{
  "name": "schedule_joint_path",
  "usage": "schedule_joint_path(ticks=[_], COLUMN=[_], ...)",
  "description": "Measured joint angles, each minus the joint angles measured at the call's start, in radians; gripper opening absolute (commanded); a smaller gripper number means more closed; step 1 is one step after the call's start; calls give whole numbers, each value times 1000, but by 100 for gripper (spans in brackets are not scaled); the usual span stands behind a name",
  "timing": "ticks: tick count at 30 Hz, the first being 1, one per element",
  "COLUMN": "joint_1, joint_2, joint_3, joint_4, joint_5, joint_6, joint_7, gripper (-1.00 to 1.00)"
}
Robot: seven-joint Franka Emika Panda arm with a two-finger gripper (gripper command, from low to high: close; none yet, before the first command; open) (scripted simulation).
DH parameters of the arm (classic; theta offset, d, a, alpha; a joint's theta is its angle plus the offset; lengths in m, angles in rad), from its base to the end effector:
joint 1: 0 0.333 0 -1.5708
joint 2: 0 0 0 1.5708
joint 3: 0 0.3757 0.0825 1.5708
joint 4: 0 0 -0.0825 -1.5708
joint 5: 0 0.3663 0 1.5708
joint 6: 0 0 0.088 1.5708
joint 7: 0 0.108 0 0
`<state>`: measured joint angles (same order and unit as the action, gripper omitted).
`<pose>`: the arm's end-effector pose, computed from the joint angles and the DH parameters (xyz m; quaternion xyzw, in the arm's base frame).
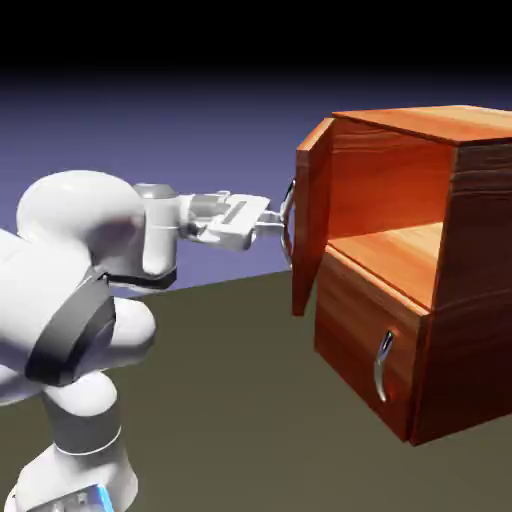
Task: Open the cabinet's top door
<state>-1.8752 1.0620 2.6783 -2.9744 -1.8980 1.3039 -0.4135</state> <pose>0.2534 0.0371 0.4904 0.4703 0.5281 0.0411 0.7059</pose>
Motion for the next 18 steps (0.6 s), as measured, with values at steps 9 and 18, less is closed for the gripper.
schedule_joint_path(ticks=[9,18], joint_1=[158,219], joint_2=[-315,-641], joint_3=[125,172], joint_4=[171,421], joint_5=[375,680], joint_6=[-239,-366], joint_7=[209,365], gripper=[-100,-100])
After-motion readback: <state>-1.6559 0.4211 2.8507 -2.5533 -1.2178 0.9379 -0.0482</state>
